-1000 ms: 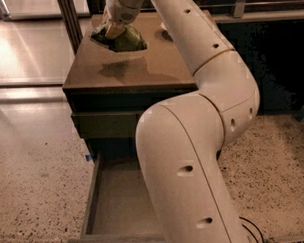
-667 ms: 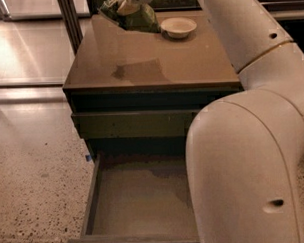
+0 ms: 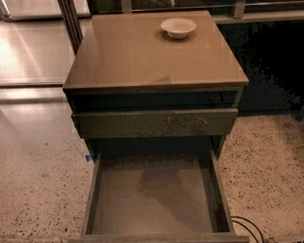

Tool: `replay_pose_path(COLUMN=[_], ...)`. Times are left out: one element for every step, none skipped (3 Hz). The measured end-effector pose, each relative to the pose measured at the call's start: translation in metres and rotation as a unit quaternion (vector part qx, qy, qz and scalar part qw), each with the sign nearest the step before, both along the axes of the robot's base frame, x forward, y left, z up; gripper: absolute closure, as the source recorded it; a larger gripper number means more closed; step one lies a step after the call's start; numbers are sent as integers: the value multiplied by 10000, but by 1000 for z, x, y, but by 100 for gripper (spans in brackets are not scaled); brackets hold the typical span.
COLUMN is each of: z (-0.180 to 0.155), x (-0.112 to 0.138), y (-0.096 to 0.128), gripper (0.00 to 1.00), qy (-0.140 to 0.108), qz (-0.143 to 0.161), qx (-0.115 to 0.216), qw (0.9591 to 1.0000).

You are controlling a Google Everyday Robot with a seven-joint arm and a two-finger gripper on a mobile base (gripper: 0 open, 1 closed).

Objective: Place green jalapeno chip bag into middle drawer

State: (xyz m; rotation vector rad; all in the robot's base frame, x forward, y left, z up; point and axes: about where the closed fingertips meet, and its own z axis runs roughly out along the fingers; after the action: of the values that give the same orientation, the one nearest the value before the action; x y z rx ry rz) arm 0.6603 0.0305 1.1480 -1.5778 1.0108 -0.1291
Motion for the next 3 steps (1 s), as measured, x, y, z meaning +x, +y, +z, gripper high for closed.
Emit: replay_pose_path(z=[-23, -68, -69], x=[-49, -61, -63], y=[24, 41, 43], gripper=[100, 100, 100], qy=[18, 349, 345], qz=[336, 502, 518], qx=[74, -148, -142], qw=[9994, 9980, 9980])
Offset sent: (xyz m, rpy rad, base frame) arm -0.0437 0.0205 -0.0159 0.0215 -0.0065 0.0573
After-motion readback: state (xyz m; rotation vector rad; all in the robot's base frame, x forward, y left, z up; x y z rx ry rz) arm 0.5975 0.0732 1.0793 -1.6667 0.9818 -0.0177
